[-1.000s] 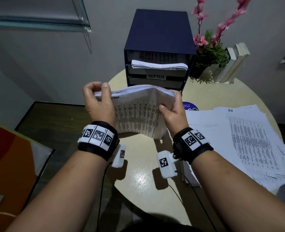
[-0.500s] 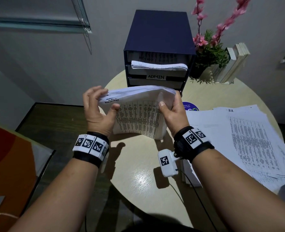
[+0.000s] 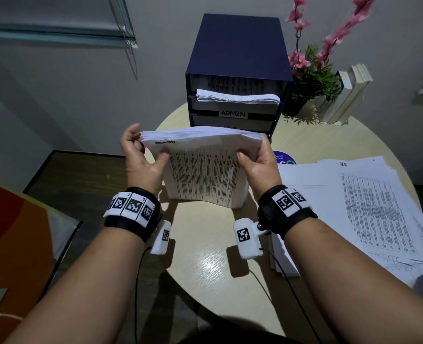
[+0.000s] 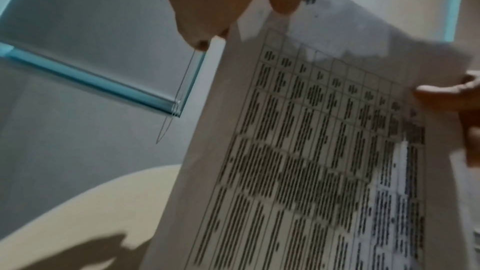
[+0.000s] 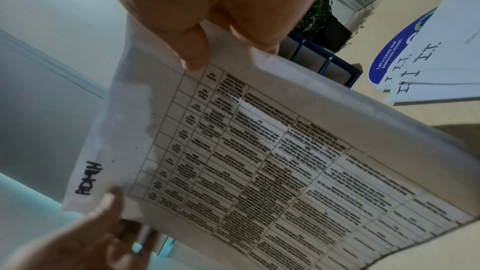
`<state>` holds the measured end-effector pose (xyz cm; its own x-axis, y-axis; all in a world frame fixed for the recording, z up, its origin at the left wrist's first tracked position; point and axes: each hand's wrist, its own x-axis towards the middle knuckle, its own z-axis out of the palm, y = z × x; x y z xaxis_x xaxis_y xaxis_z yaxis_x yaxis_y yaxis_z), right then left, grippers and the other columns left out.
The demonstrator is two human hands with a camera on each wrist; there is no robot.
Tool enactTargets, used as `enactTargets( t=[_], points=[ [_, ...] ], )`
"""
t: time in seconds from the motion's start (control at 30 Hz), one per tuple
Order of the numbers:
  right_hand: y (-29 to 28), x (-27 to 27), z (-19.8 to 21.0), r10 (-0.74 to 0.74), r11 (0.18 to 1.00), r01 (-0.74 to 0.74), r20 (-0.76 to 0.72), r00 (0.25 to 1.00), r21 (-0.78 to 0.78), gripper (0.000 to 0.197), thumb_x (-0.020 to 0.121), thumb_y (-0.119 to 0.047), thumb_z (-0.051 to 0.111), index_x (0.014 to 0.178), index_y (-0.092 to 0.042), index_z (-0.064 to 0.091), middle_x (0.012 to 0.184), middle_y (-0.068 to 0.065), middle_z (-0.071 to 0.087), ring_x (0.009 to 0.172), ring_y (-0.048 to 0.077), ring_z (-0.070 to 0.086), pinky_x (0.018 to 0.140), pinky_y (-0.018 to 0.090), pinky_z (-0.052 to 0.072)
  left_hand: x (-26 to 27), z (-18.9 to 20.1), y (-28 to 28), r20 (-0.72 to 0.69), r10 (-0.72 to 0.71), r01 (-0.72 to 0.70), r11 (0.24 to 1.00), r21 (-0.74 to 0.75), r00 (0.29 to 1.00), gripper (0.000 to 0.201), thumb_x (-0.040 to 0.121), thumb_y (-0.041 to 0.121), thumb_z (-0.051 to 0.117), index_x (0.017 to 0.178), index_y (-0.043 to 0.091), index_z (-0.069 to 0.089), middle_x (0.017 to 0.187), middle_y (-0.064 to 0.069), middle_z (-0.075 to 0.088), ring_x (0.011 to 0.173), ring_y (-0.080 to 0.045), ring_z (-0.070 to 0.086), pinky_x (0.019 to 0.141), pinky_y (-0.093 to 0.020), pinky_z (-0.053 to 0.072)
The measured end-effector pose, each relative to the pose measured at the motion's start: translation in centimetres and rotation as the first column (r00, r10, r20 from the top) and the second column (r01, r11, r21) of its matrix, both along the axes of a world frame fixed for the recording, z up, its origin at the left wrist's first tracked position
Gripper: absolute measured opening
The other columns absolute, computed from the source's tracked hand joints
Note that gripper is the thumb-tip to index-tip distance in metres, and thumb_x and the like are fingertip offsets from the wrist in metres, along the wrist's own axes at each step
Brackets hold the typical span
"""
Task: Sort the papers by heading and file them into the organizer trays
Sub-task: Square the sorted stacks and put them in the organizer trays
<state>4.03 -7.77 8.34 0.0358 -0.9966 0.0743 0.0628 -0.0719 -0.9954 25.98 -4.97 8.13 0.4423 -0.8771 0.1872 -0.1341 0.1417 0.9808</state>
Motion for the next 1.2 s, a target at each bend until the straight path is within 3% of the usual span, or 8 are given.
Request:
enactTargets(
  t=[0.13,0.27,0.5,0.6,0.8,0.87,0.97,1.2],
  points=[
    [0.0,-0.2,0.2,-0.005,0.999,0.005,0.002,1.000,-0.032,0.040,0.089,0.007,0.055,0.108,-0.028,0.052,0.111,0.003,0.064,0.104,0.011,0.061,0.094,0.031,0.051,-0.1,-1.2,-0.1,-0.106,-0.021,0.047,0.967,0.251,0.994,0.058,0.088,0.001,0.067,0.126,0.039,0.043,0.125,0.007,0.058,0.121,-0.012,0.053,0.109,-0.046,0.042],
    [0.4,-0.3,-0.5,-0.044,0.996,0.042,-0.022,0.999,-0.082,0.041,0.092,-0.004,0.052,0.118,-0.034,0.045,0.111,-0.008,0.064,0.105,0.013,0.063,0.093,0.037,0.054,-1.7,-0.8,0.5,-0.106,0.022,-0.003,0.983,0.182,0.994,0.056,0.093,0.002,0.058,0.117,0.051,0.043,0.125,0.010,0.059,0.119,-0.007,0.055,0.107,-0.043,0.044],
    [2.0,0.5,-4.1,0.034,0.999,-0.031,-0.230,0.973,0.015,0.049,0.093,0.006,0.049,0.116,-0.033,0.031,0.108,-0.010,0.050,0.092,-0.011,0.054,0.083,0.021,0.049,-3.1,-4.4,2.4,0.002,0.058,-0.057,0.969,0.240,0.998,0.048,0.091,0.002,0.059,0.119,0.037,0.039,0.110,0.013,0.058,0.107,-0.012,0.057,0.101,-0.042,0.049],
    [2.0,0.5,-4.9,0.017,0.993,0.009,-0.219,0.976,0.114,0.043,0.094,0.002,0.049,0.115,-0.030,0.031,0.111,-0.003,0.054,0.095,-0.002,0.056,0.078,0.017,0.049,-3.2,-5.6,2.7,-0.133,0.056,-0.015,0.957,0.290,0.989,0.044,0.096,0.000,0.053,0.121,0.032,0.035,0.125,0.002,0.056,0.113,-0.015,0.053,0.101,-0.031,0.041],
    [1.3,0.7,-4.9,-0.069,0.963,0.110,-0.172,0.983,0.246,0.041,0.060,-0.009,0.062,0.090,-0.035,0.052,0.115,0.012,0.055,0.105,0.027,0.059,0.089,0.049,0.055,-2.4,-6.5,2.6,-0.150,0.104,-0.047,0.938,0.343,0.983,0.046,0.089,-0.003,0.057,0.115,0.030,0.039,0.120,-0.004,0.058,0.108,-0.019,0.059,0.096,-0.046,0.051],
    [1.2,0.7,-5.4,-0.056,0.939,0.076,-0.069,0.996,0.336,0.049,0.055,-0.008,0.063,0.097,-0.033,0.055,0.116,0.009,0.057,0.105,0.028,0.061,0.082,0.046,0.057,-2.2,-7.0,2.4,-0.182,0.112,-0.037,0.928,0.372,0.977,0.054,0.086,-0.010,0.053,0.119,0.031,0.038,0.115,-0.001,0.060,0.103,-0.014,0.060,0.096,-0.043,0.051],
    [1.1,0.6,-5.6,-0.059,0.920,0.045,0.026,0.998,0.388,0.051,0.078,0.017,0.048,0.102,-0.028,0.052,0.104,0.005,0.067,0.089,0.019,0.067,0.062,0.029,0.057,-2.5,-7.3,2.2,-0.200,0.091,-0.012,0.932,0.363,0.976,0.055,0.088,-0.015,0.045,0.123,0.027,0.037,0.107,0.011,0.061,0.094,-0.002,0.059,0.086,-0.027,0.051],
    [0.5,0.9,-7.8,0.010,0.944,0.068,-0.235,0.972,0.324,0.026,0.081,-0.028,0.057,0.105,-0.037,0.053,0.123,0.009,0.055,0.110,0.024,0.059,0.099,0.043,0.049,-2.5,-8.9,2.1,-0.105,0.021,0.030,0.887,0.461,0.994,0.049,0.090,0.007,0.049,0.127,0.034,0.031,0.130,-0.005,0.049,0.112,-0.022,0.053,0.096,-0.040,0.047]
  ],
)
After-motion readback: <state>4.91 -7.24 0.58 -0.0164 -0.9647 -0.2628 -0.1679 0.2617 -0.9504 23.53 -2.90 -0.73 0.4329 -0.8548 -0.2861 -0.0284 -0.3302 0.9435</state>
